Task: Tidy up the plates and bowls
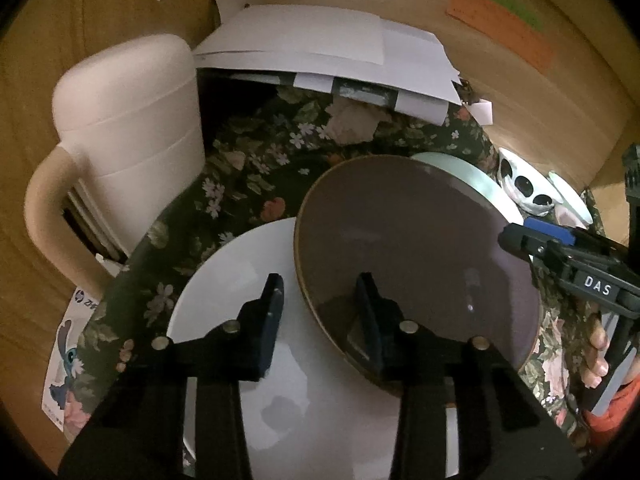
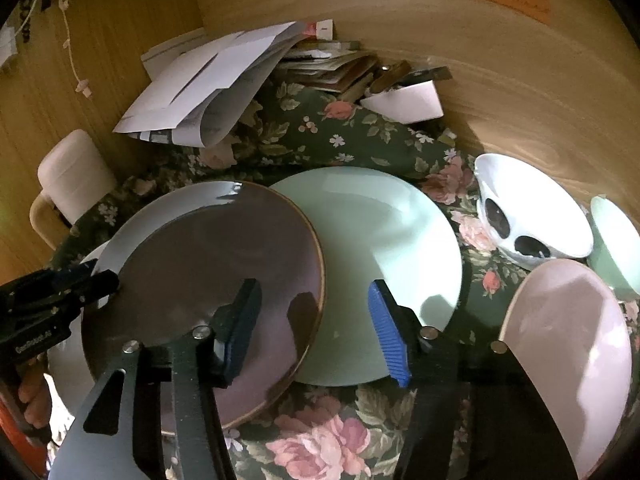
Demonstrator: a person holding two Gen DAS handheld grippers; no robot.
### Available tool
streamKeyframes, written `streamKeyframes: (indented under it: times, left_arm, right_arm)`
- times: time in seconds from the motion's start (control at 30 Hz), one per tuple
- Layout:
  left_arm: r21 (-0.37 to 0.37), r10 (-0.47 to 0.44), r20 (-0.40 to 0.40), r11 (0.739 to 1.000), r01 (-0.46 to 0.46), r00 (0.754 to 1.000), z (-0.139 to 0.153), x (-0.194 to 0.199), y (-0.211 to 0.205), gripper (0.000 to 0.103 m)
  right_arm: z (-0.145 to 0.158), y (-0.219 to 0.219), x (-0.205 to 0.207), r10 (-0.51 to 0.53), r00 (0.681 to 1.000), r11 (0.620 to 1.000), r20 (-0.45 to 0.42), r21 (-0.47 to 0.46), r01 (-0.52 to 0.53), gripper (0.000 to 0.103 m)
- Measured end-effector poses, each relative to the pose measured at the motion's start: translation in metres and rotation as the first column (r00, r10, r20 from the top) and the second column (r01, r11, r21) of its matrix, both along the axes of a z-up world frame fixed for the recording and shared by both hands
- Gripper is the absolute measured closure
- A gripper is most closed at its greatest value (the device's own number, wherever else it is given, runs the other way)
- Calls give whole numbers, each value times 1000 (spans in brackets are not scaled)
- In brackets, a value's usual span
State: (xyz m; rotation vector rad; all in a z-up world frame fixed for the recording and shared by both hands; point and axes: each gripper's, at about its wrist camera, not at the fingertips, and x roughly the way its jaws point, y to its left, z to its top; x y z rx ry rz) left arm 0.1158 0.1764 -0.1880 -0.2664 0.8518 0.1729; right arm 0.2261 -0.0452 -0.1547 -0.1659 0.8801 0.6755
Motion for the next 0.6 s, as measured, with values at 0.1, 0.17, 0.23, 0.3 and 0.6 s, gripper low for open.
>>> streamKeyframes:
  times: [0.1,0.17,0.23,0.3,0.6]
  left_arm:
    - [-14,-1,-6,1000,1,1000,-1,1,1,66]
    - [-22,-5,-7,1000,5,1000,-1,2,2,67]
    - [-29,-10,-9,1000,10,1000,-1,3,2,67]
    - [-47,-20,-14,999,19,1000,-3,5,1,67]
    - [-19,-15,0,1000,15,1000,-1,10,-6,67]
  right_arm:
    - [-3,3,4,10,1000,1000,-16,-1,-10,55]
    - [-5,4,7,17,1000,1000,-26,3,-16,55]
    - [-7,5,10,25,999,1000,-44,10,-24,57]
    - [-10,6,11,29,998,1000,-60,15,-28,60]
    - [-20,14,16,60,991,998,-121,43,-55,73]
